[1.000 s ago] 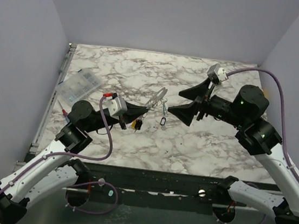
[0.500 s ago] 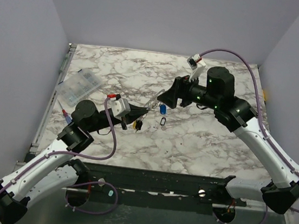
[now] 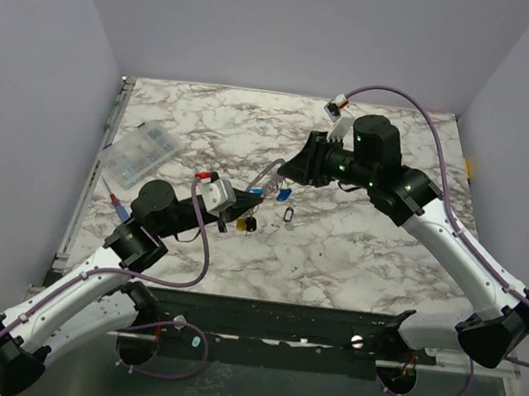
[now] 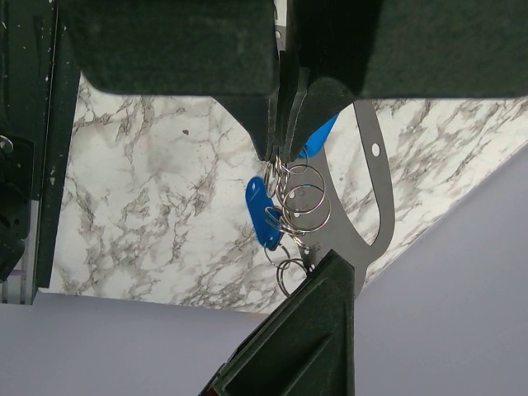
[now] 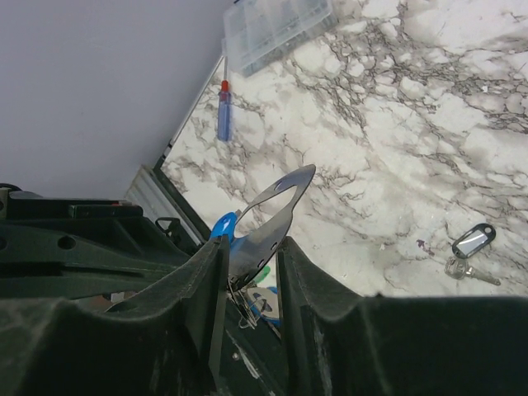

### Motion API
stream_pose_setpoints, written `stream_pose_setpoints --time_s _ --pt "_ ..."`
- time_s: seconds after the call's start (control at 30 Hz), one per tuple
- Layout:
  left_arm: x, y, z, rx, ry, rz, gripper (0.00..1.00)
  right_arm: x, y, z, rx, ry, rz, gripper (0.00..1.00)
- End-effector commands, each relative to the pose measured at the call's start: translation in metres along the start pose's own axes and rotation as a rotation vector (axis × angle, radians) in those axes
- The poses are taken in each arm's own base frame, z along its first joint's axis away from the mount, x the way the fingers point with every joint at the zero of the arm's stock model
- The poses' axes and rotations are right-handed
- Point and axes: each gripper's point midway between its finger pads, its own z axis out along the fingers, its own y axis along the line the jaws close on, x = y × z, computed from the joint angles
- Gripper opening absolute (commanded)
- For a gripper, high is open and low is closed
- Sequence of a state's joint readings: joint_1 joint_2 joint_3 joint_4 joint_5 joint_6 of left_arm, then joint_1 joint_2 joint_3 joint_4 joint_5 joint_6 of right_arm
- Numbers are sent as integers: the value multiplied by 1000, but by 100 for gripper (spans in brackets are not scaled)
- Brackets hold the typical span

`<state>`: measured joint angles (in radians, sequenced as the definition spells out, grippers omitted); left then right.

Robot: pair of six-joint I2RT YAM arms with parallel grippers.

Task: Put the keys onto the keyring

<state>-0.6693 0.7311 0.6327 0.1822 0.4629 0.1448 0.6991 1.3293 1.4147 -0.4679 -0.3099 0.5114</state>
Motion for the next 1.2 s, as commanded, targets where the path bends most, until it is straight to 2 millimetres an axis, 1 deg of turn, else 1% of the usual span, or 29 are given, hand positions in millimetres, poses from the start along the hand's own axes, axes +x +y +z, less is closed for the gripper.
stream_pose_setpoints --time_s 0.0,0.1,0.17,0.27,0.3,0.33,0.37,0.47,0.53,0.57,0.67,0.83,0.97,1.0,1.07,1.1,1.13,1.17 --pt "-10 -1 0 -4 -36 50 0 2 3 -2 -11 10 2 34" --pt "-11 -3 -1 0 -37 61 0 6 -1 1 3 27 5 29" --pt "-11 -6 -1 9 -34 67 0 12 -1 5 -5 67 13 31" --pt "-8 -9 0 13 -19 79 0 23 0 11 -17 136 33 48" --pt "-7 -9 1 10 -14 81 0 25 0 11 -21 148 41 52" --pt "-4 -9 1 8 -6 81 0 27 0 12 -21 157 47 54" --pt "-3 -10 2 9 3 84 0 28 -2 13 -16 165 53 52" --pt "0 -13 4 14 25 96 0 33 -5 12 3 180 63 30" --pt "0 -16 5 24 28 99 0 32 -9 11 21 168 61 10" --pt "1 -18 6 33 31 97 0 31 -11 10 33 157 58 2" --pt "-4 -24 7 68 17 98 0 29 -19 10 74 127 47 1" --pt "-11 -33 4 102 -7 123 0 29 -21 10 78 135 29 1" --pt "-3 -43 2 157 -7 189 0 27 -19 11 64 119 18 1" --pt "0 -45 1 168 -8 205 2 25 -18 11 58 109 14 1" --pt "5 -52 -4 199 -16 249 39 19 -14 9 44 84 0 1" --pt "5 -53 -7 200 -23 264 53 16 -12 8 38 71 -7 1" --pt "4 -52 -11 190 -27 273 61 13 -11 6 33 58 -17 1" --pt "3 -51 -14 178 -30 281 67 11 -10 4 32 48 -24 1"
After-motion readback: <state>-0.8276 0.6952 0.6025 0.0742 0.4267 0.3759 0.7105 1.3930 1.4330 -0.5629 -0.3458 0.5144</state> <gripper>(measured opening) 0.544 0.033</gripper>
